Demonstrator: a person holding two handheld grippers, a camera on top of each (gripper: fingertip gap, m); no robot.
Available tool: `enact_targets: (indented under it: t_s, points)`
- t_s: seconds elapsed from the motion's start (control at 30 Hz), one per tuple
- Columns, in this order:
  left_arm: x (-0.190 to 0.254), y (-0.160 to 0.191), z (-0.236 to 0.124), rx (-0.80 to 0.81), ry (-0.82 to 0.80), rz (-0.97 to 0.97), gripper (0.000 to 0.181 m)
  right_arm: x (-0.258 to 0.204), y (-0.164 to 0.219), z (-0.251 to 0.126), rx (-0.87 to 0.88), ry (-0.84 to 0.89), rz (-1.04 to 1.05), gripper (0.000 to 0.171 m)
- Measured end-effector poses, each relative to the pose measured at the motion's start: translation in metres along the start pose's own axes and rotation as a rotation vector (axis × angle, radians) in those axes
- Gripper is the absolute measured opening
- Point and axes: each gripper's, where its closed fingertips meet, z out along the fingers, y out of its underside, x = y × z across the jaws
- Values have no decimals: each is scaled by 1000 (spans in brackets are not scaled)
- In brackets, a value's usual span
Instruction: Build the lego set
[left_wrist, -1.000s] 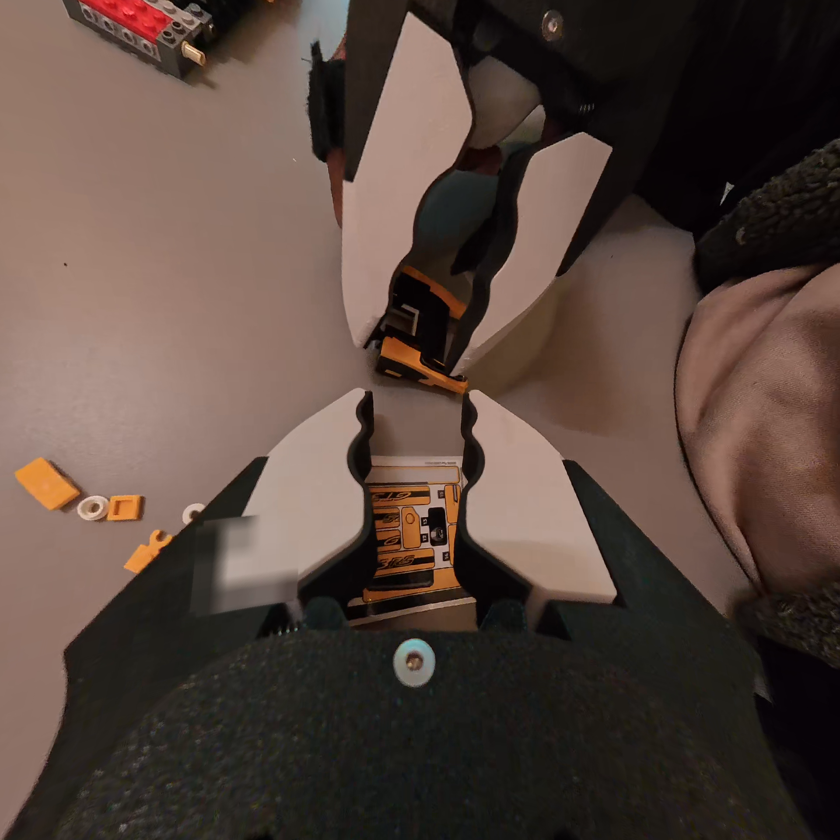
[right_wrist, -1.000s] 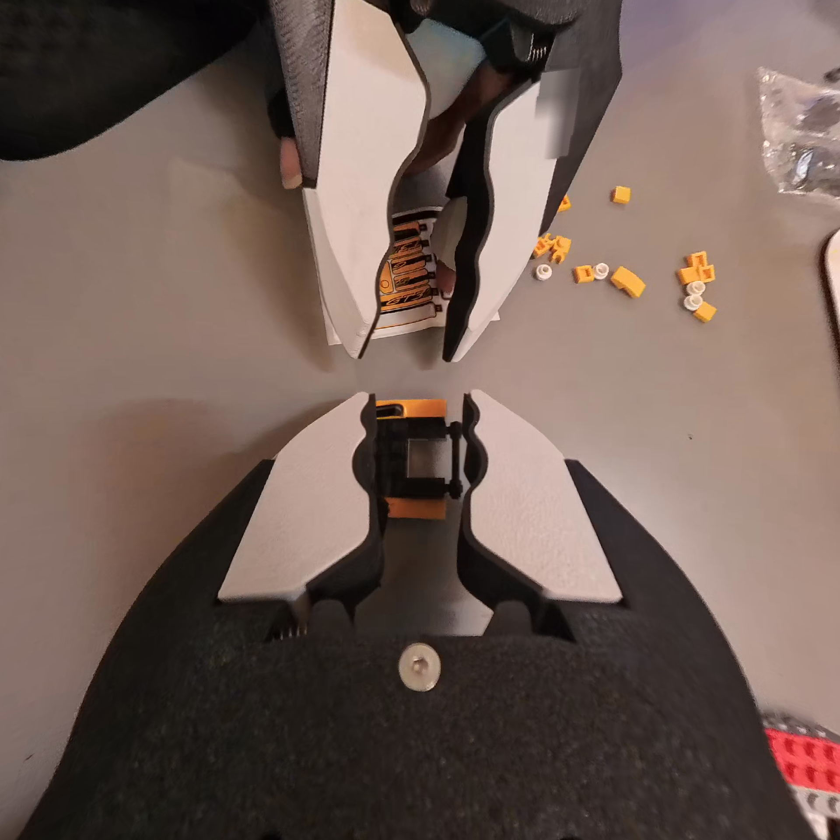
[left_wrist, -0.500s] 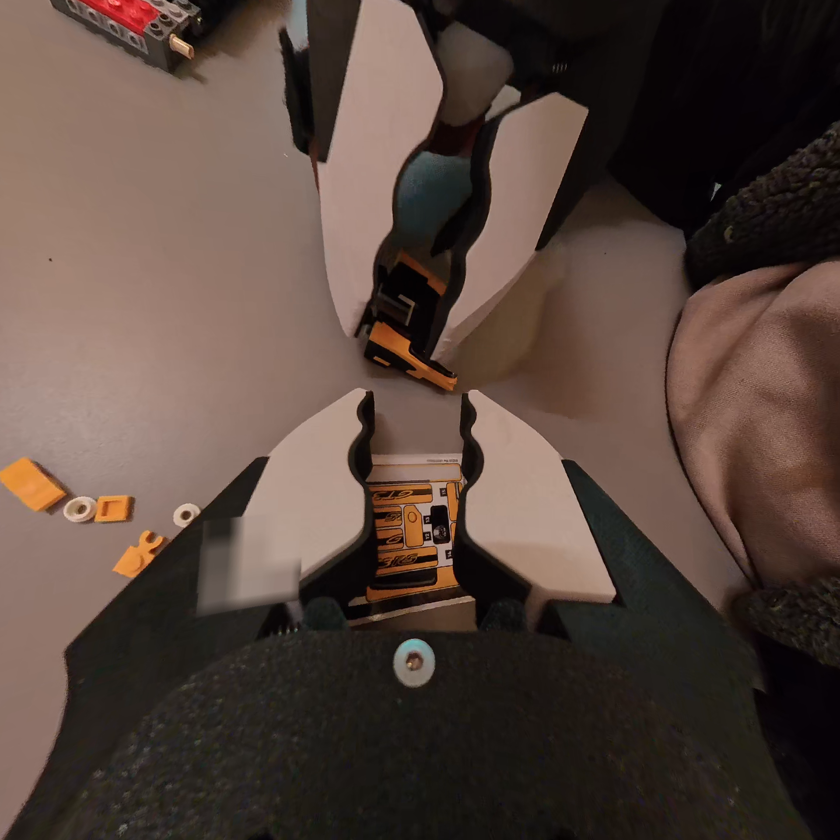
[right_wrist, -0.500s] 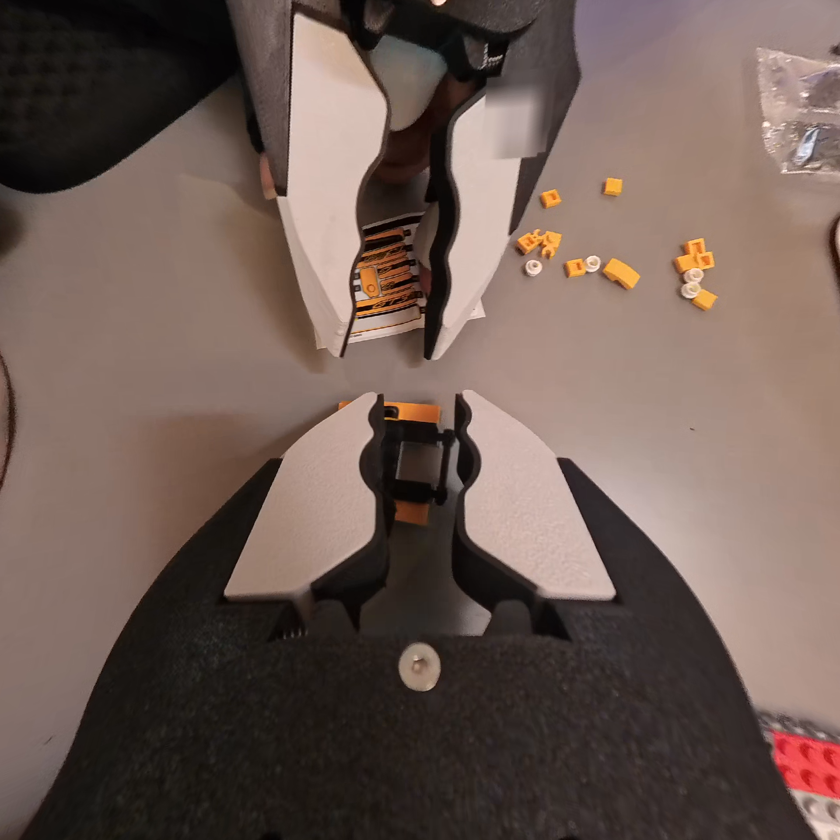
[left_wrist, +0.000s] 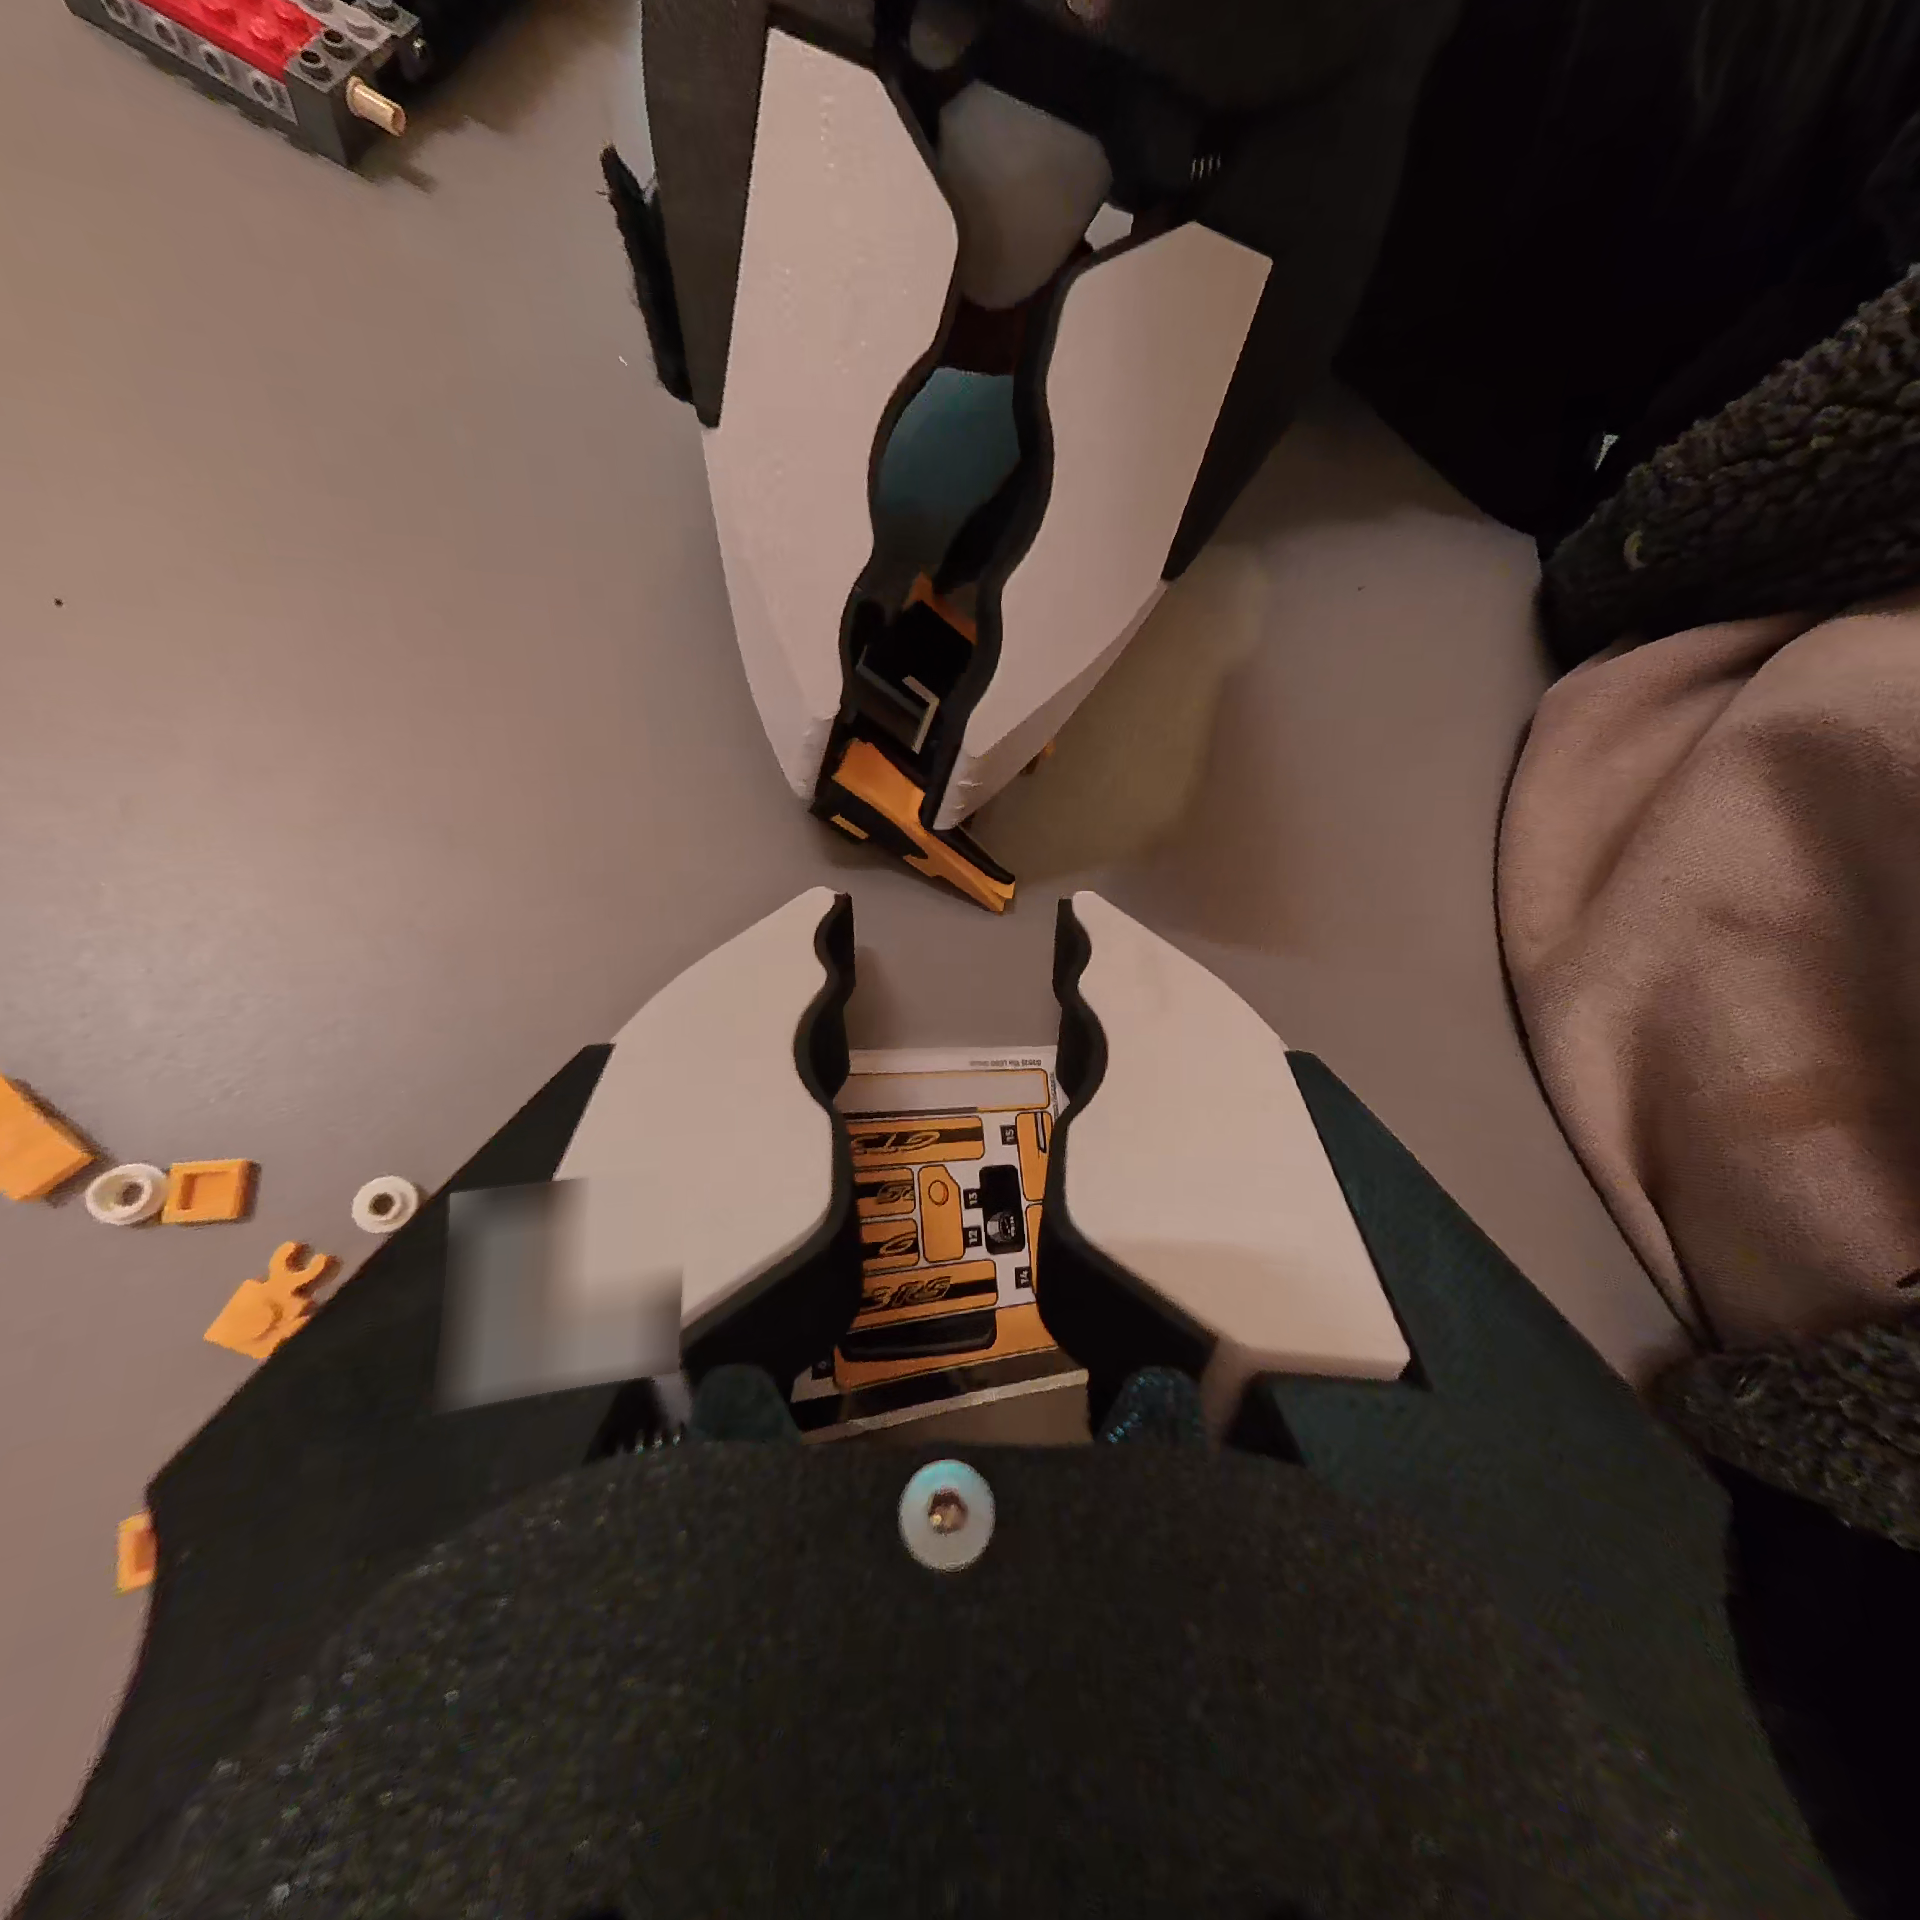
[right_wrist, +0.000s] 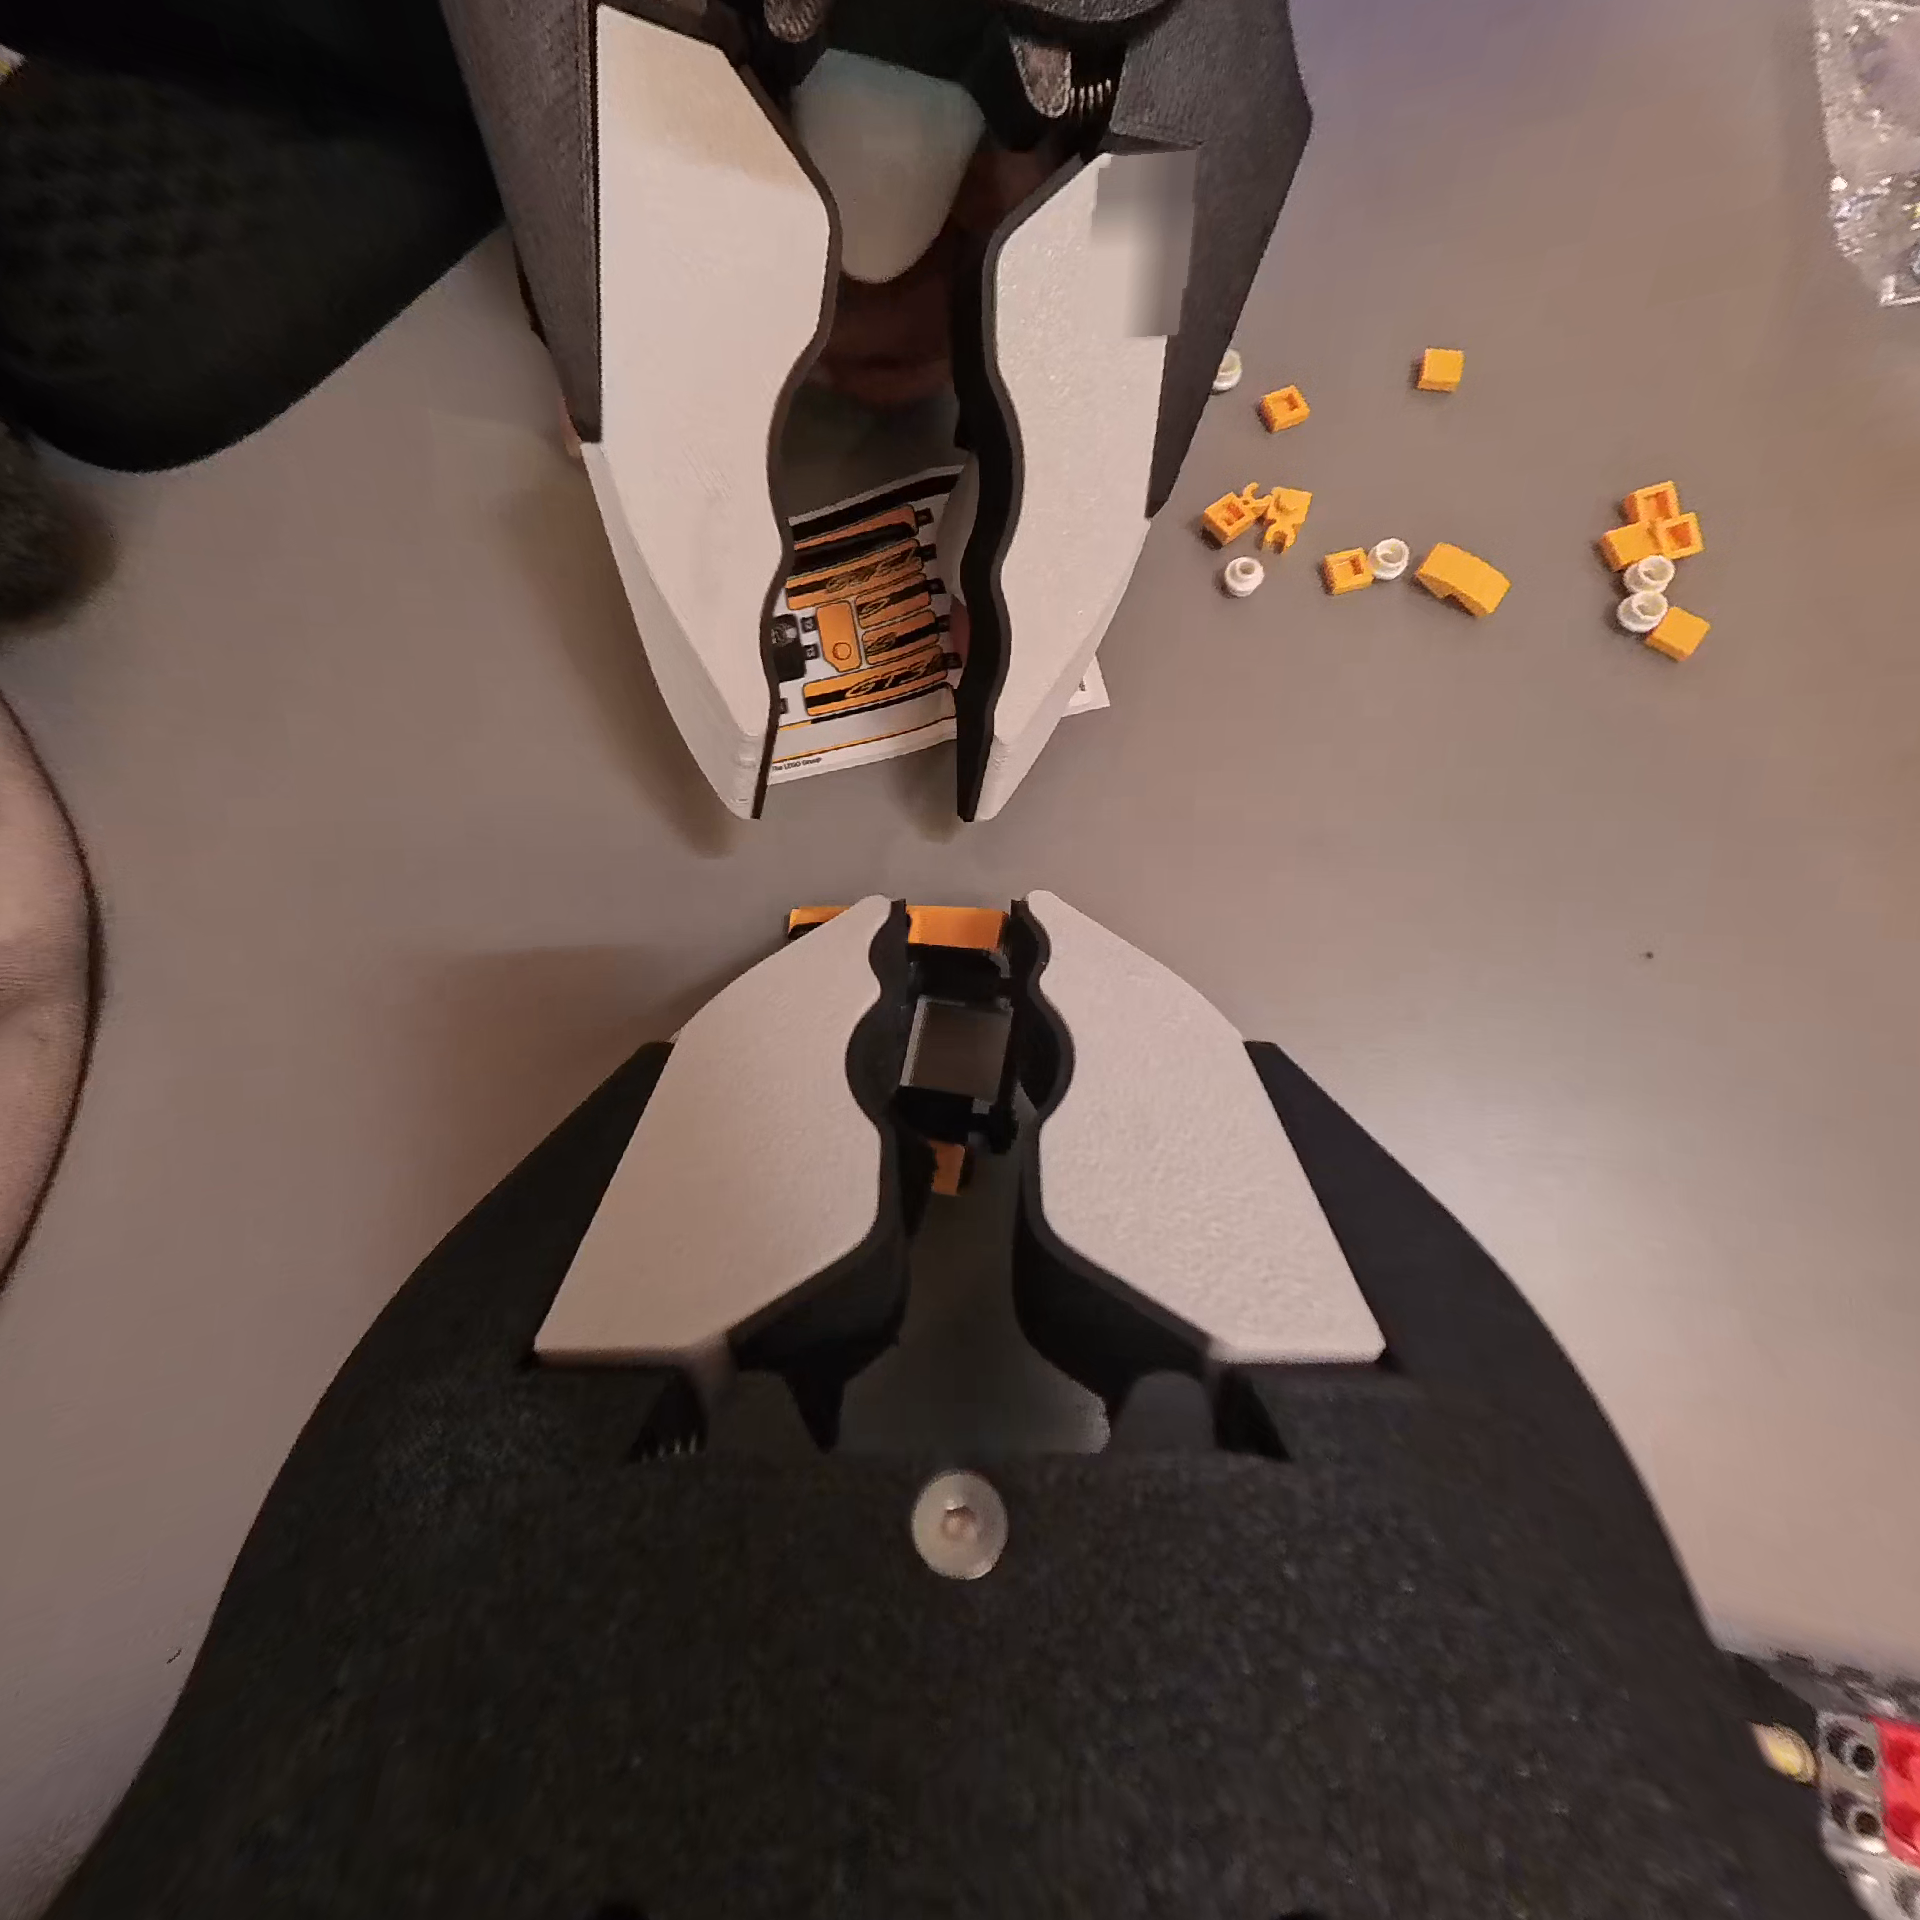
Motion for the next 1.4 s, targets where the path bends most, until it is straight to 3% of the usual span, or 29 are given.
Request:
enact_targets:
  t_s: [0.17,0.33,0.57,0.7,0.83,1.0,1.17,1.4]
  points:
    - [4,-2,4,14,23,-24,38,1,1,-2,24,-6,24,17]
    - [6,-6,7,37,40,-55,40,5,-3,-11,90,-14,71,0]
    - [6,-6,8,41,42,-60,40,13,-8,-19,158,2,113,1]
    - [6,-6,8,40,43,-57,39,18,-10,-39,203,18,138,14]
    - [5,-6,8,39,38,-49,38,9,-3,-45,160,34,120,28]
    - [2,-8,6,45,13,-32,37,-14,11,-24,5,35,32,39]
    - [2,-8,5,47,-8,-13,36,-17,17,-12,-67,22,20,31]
    - [4,-6,7,32,-9,3,36,-18,16,-10,-40,-37,139,18]
